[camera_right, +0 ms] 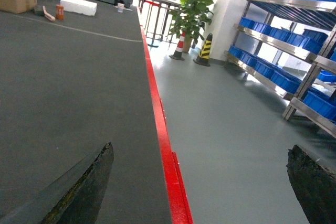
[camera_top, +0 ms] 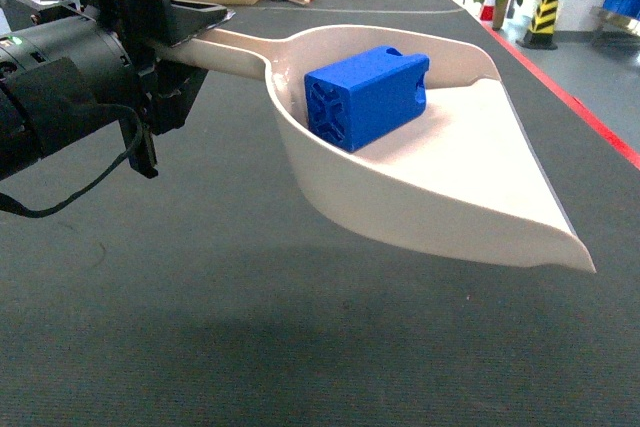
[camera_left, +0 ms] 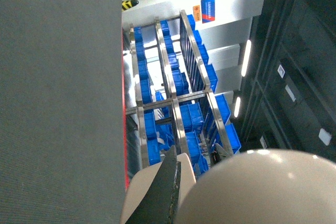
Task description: Place part in tray to right shelf
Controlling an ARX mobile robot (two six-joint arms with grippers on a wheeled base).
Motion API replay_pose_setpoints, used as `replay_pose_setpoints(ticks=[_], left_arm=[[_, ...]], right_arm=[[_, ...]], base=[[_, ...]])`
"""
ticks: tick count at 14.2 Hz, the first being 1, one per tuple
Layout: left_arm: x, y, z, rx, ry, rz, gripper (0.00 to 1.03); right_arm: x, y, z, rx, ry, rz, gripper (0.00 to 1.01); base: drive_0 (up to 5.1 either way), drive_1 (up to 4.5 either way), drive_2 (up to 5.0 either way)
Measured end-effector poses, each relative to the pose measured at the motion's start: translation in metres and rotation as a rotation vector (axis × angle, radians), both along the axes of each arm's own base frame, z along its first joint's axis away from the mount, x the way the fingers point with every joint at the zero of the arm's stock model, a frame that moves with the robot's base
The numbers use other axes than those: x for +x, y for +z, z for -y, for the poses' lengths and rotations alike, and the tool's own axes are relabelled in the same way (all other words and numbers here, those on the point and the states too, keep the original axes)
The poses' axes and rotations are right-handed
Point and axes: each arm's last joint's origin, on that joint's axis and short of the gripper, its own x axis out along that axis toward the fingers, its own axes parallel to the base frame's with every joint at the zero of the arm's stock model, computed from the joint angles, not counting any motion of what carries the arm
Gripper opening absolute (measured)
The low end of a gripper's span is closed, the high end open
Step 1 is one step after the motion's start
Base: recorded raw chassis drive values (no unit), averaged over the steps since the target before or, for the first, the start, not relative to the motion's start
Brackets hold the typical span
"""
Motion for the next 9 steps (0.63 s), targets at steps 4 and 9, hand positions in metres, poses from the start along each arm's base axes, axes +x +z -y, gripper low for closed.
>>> replay_pose_setpoints(ticks=[4,9], left_arm=[[-0.0005,-0.0003,0.002,0.001,-0.009,-0.001,0.14],[-0.0006,-0.0005,0.0021,0.001,-0.011,-0.002,0.14]], right_arm=[[0.0,-0.0001,0.0002,0.0,-0.001,-0.001,0.98],[0.0001,-0.0005,0.0002,0.002,-0.001,-0.004,0.98]], base=[[1.3,-0.59,-0.6],[5.1,-2.37,-2.4]])
